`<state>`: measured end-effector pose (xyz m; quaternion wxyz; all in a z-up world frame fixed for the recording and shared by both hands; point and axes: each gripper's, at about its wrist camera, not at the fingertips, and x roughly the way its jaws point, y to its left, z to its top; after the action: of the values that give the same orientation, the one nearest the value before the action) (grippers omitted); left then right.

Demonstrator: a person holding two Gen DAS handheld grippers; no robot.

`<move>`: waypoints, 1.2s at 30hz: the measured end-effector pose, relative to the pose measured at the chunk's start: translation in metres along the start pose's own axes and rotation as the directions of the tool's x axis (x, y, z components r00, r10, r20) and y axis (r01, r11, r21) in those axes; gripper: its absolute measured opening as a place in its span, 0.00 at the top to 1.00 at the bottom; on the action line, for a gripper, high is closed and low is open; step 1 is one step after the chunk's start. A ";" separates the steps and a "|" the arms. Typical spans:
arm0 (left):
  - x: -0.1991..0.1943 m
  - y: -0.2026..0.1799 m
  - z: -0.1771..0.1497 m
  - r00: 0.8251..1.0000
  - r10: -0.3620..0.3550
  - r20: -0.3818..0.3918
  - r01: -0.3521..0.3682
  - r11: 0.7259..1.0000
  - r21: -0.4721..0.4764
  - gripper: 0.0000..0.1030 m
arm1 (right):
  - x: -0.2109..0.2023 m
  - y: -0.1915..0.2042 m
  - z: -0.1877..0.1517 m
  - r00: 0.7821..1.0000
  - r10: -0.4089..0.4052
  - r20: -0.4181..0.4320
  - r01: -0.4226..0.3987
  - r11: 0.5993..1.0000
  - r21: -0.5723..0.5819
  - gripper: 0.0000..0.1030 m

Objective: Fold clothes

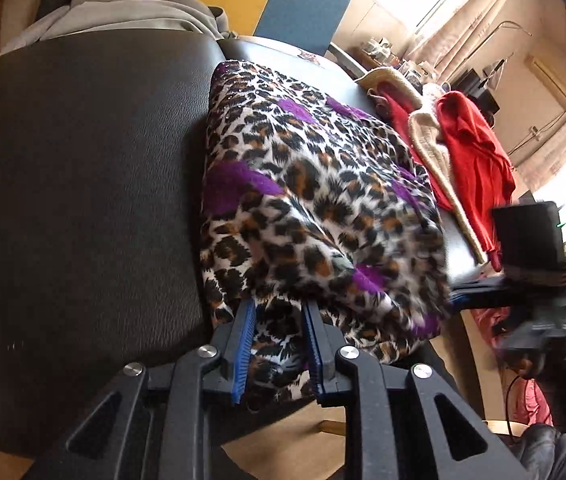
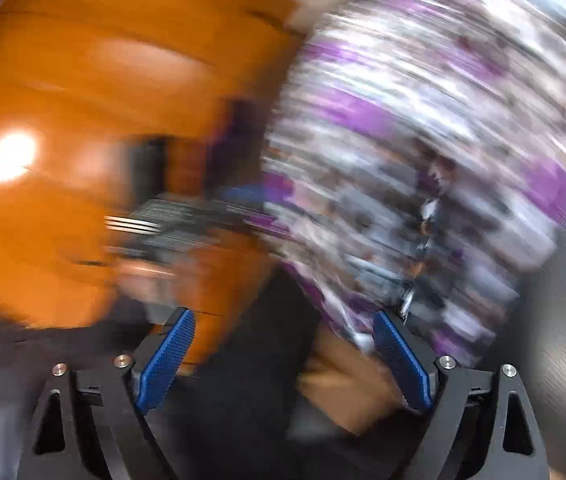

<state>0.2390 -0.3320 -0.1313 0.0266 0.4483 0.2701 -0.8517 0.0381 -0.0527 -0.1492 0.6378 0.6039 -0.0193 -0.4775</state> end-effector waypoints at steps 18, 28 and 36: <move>-0.002 -0.024 -0.010 0.998 0.060 0.017 -0.061 0.994 0.086 0.77 | -0.035 0.042 0.106 0.807 -0.418 0.416 0.448 0.894 0.028 0.05; -0.005 -0.024 -0.024 0.999 0.051 0.004 -0.051 0.987 0.154 0.77 | -0.017 0.004 0.146 0.750 -0.579 0.320 0.559 0.813 0.160 0.91; -0.008 -0.027 -0.035 0.997 0.034 -0.062 -0.024 0.988 0.155 0.77 | -0.016 -0.018 0.138 0.503 -0.836 0.218 0.858 0.514 -0.007 0.92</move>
<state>0.2623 -0.2941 -0.1289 -0.0043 0.4803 0.1976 -0.8546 -0.0639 -0.1429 -0.1168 0.3505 0.4505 0.2467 -0.7832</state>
